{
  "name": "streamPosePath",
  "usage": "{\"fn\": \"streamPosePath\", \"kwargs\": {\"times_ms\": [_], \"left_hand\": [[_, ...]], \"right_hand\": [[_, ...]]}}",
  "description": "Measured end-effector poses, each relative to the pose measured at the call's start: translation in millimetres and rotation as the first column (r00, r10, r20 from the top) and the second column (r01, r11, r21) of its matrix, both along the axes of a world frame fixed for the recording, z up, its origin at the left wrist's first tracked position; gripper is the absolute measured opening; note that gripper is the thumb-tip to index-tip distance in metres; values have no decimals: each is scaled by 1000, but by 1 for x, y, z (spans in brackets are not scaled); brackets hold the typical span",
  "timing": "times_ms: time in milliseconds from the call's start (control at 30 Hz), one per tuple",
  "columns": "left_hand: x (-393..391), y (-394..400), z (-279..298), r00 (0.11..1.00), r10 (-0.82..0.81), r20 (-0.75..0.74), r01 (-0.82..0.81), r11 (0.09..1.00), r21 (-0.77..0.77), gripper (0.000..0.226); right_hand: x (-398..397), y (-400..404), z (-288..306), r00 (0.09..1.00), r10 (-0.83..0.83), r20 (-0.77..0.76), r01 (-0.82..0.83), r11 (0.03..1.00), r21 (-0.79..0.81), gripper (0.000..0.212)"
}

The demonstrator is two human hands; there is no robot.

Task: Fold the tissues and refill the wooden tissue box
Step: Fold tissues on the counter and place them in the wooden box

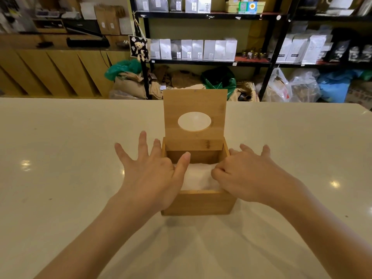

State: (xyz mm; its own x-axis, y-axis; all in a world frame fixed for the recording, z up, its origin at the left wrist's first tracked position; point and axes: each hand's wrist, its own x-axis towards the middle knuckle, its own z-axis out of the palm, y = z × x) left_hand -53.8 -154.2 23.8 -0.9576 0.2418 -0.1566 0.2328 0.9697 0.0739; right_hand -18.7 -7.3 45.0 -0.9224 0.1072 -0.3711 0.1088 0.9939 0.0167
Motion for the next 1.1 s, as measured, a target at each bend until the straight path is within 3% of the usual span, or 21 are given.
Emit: {"fn": "streamPosePath", "kwargs": {"times_ms": [167, 333, 433, 600, 700, 867, 1100], "left_hand": [[14, -6, -4, 998, -17, -54, 22, 994, 105, 78], [19, -7, -7, 997, -30, -73, 32, 999, 25, 79], [20, -7, -6, 997, -32, -77, 36, 998, 55, 78], [26, -10, 1, 994, -63, -91, 79, 982, 173, 63], [36, -12, 1, 975, -109, -192, 151, 965, 214, 58], [73, -14, 3, 898, -200, -392, 321, 907, 274, 71], [156, -3, 0, 830, -134, -541, 381, 845, 375, 62]], "right_hand": [[13, 1, 4, 987, -122, -104, 80, 937, -339, 80], [13, -5, -12, 978, -154, -142, 116, 962, -247, 84], [15, -5, -11, 973, -165, -164, 111, 948, -297, 85], [26, 0, -1, 915, -351, -202, 127, 723, -679, 72], [44, 3, 5, 892, -378, -249, 47, 624, -780, 56], [84, 3, 6, 820, -336, -463, -144, 663, -735, 28], [168, 10, -16, 634, -243, -735, -262, 826, -499, 52]]}}
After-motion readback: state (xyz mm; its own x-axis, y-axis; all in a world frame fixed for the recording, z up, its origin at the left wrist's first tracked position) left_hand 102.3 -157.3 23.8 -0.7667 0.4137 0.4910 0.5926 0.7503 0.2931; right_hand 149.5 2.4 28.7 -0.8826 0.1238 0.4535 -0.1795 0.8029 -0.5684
